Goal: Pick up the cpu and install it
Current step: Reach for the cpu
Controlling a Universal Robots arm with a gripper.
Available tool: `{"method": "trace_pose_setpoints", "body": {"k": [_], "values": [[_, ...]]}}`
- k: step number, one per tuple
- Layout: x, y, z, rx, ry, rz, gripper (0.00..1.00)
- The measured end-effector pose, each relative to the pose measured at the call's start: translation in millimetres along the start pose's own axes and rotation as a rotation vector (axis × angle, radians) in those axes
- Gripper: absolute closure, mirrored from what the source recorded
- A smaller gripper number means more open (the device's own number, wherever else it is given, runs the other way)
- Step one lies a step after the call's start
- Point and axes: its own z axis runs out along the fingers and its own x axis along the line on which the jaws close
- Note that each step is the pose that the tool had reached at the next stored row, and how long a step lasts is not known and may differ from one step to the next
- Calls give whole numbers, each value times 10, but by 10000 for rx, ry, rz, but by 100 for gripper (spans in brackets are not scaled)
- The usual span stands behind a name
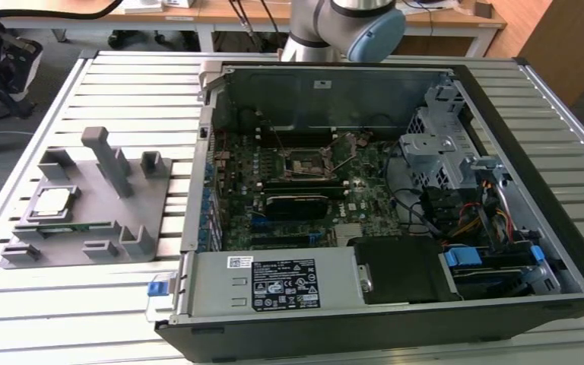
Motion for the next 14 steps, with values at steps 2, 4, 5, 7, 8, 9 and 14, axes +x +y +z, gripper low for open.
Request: {"method": "trace_pose_setpoints", "body": {"k": [2,4,5,7,8,9,14], "values": [[54,-6,8,0,1,1,89],[108,-10,12,1,2,1,89],[134,-12,16,0,0,1,89],[183,-16,18,0,0,1,89],[205,-18,19,0,1,2,89],[225,-19,20,0,1,1,89],[302,-26,23,0,2,1,89]]}}
